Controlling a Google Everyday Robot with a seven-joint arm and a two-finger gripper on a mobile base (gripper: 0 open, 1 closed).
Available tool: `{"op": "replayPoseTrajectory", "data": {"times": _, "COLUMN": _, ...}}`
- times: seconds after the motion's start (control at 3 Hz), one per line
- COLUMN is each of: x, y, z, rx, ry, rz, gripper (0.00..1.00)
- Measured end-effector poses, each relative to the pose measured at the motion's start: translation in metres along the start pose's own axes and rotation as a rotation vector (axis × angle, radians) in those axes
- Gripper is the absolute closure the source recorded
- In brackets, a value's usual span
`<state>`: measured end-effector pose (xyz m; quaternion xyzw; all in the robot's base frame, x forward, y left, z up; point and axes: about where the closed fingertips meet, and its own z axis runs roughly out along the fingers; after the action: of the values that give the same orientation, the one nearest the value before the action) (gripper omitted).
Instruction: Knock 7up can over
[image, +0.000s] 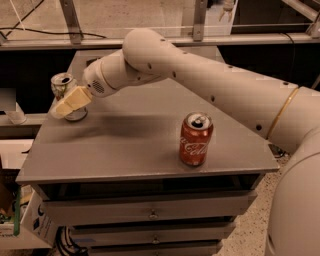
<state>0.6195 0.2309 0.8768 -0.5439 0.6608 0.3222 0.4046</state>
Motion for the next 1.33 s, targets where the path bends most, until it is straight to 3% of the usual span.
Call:
{"op": "replayPoseTrajectory", "data": {"times": 0.67, "x": 0.0, "y": 0.001, "z": 0.004, "rx": -0.011, "ry": -0.05, "rz": 0.042, "gripper": 0.41}}
{"op": "replayPoseTrajectory", "data": {"times": 1.0, "x": -0.002, "y": -0.001, "z": -0.005, "rx": -0.004, "ry": -0.047, "rz": 0.036, "gripper": 0.65}}
{"op": "replayPoseTrajectory", "data": {"times": 1.33, "x": -0.001, "y": -0.013, "z": -0.03, "rx": 0.02, "ry": 0.0, "rz": 0.017, "gripper": 0.88}}
